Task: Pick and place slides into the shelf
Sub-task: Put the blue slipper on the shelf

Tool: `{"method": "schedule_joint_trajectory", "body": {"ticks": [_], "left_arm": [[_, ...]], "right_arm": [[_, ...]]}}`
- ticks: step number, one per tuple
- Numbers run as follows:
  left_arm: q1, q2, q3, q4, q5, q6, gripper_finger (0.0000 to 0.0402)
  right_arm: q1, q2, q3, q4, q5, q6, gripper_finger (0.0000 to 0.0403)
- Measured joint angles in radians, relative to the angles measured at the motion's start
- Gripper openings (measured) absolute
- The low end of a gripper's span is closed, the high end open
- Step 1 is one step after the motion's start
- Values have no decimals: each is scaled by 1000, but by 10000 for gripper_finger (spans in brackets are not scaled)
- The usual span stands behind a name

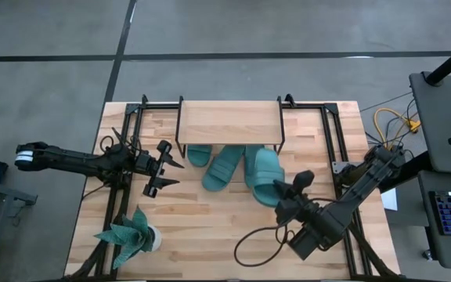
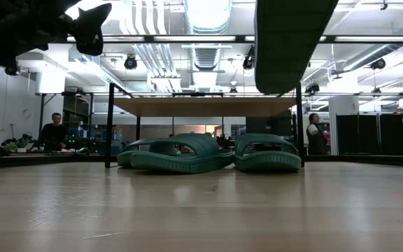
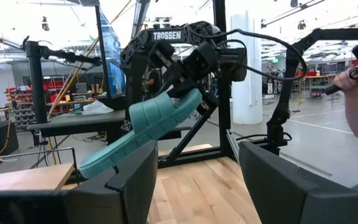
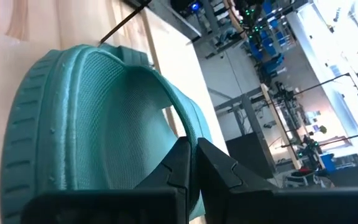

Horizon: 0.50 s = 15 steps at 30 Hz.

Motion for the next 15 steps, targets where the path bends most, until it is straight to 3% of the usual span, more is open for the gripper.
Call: {"method": "schedule_joint_trajectory", "body": {"ticks": [15], "left_arm": [[0, 0, 0, 0, 0, 0, 211]], "right_arm": [[-23, -8, 0, 1, 86, -60, 11]]}}
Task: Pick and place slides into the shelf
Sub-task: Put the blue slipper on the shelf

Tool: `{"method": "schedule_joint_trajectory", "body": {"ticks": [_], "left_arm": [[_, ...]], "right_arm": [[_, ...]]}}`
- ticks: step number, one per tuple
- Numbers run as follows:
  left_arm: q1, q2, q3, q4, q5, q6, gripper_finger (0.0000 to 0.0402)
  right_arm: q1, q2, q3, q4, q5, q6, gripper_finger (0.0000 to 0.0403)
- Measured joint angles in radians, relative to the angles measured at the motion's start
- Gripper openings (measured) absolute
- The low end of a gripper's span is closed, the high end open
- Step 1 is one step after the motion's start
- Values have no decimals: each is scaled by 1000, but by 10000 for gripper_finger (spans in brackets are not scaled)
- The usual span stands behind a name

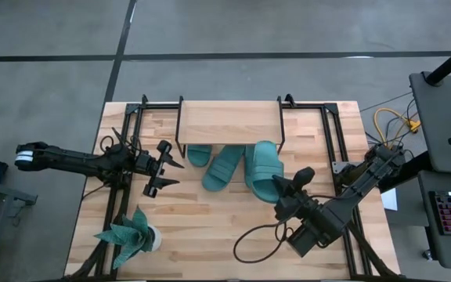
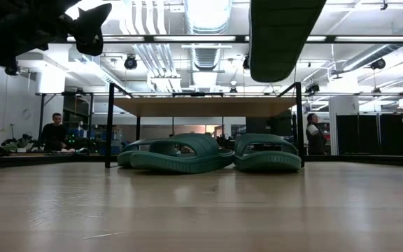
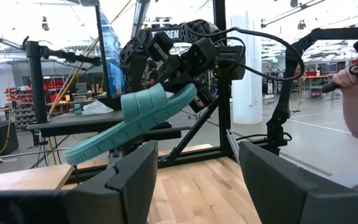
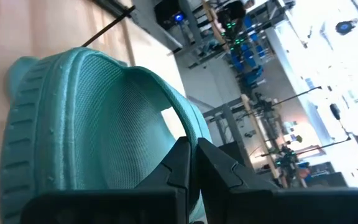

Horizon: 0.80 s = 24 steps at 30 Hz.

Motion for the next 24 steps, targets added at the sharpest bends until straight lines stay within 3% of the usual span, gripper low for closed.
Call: {"method": "schedule_joint_trajectory", "body": {"ticks": [13, 24], "left_arm": [[0, 0, 0, 0, 0, 0, 211], [0, 0, 0, 0, 0, 0, 211]], "right_arm": [[-50, 2, -3, 4, 150, 0, 11], [-133, 3, -10, 4, 154, -20, 11]]}}
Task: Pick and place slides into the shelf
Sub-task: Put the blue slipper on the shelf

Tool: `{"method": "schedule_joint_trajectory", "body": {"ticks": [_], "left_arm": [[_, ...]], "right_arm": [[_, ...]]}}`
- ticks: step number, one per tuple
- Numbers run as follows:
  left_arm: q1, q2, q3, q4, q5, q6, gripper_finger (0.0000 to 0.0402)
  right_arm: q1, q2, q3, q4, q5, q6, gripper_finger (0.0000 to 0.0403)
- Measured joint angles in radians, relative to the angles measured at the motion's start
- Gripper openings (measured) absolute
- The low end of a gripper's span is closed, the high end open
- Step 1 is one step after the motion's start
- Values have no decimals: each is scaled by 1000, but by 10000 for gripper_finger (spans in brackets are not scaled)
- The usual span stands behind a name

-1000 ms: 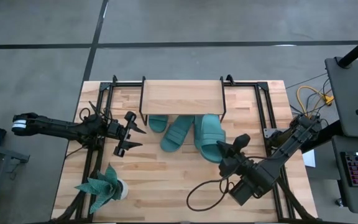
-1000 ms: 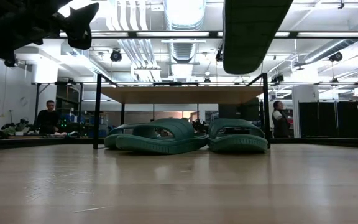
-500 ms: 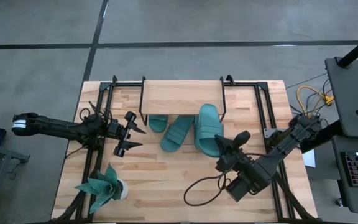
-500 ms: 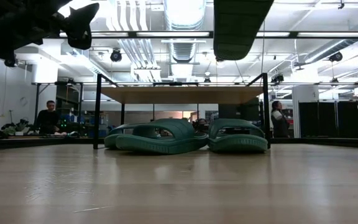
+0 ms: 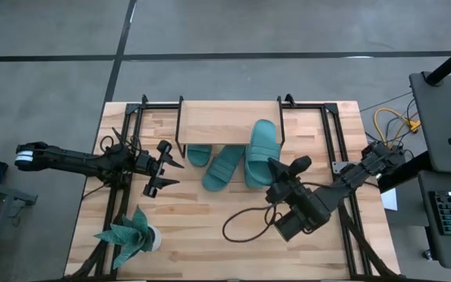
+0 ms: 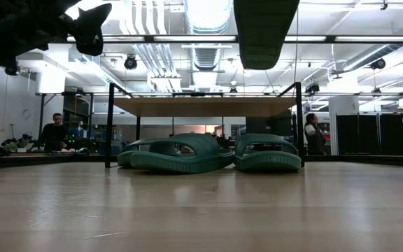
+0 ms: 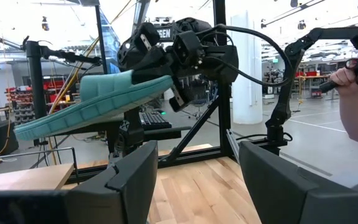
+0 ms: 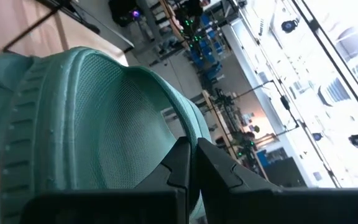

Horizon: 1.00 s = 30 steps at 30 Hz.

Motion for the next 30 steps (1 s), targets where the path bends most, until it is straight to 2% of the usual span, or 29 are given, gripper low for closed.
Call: {"method": "schedule_joint_trajectory", "body": {"ticks": [16, 30], "left_arm": [[0, 0, 0, 0, 0, 0, 211], [0, 0, 0, 0, 0, 0, 211]], "right_arm": [[-122, 0, 0, 3, 0, 12, 11], [-220, 0, 0, 7, 0, -70, 11]]}}
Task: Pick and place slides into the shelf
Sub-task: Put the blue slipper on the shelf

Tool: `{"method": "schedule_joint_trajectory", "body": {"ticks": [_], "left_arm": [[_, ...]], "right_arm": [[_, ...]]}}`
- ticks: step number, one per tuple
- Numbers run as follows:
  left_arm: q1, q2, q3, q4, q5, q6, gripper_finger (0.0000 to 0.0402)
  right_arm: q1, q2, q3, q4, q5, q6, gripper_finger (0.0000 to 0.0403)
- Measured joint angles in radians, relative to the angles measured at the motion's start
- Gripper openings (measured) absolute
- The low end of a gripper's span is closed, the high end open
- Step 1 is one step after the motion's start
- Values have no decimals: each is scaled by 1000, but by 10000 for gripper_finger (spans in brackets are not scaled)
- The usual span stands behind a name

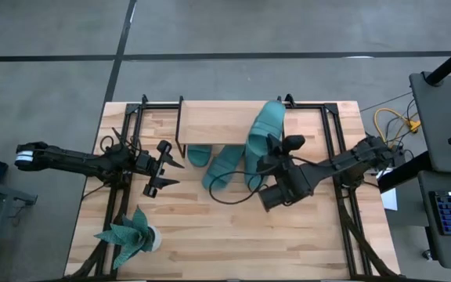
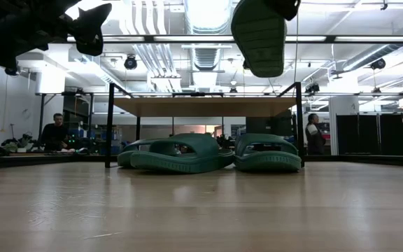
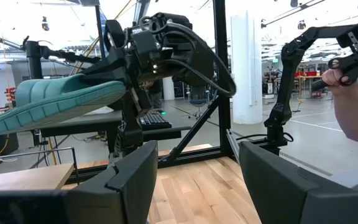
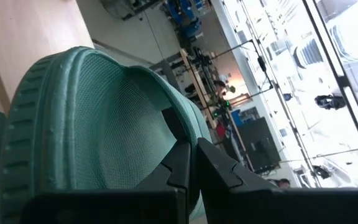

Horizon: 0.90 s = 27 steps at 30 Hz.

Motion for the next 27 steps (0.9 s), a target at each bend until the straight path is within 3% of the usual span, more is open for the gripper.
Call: {"method": "schedule_joint_trajectory", "body": {"ticks": [8, 27], "left_arm": [[0, 0, 0, 0, 0, 0, 211], [0, 0, 0, 0, 0, 0, 211]], "right_arm": [[-5, 0, 28, 13, -6, 0, 11], [-5, -1, 131, 84, -144, -29, 11]]}}
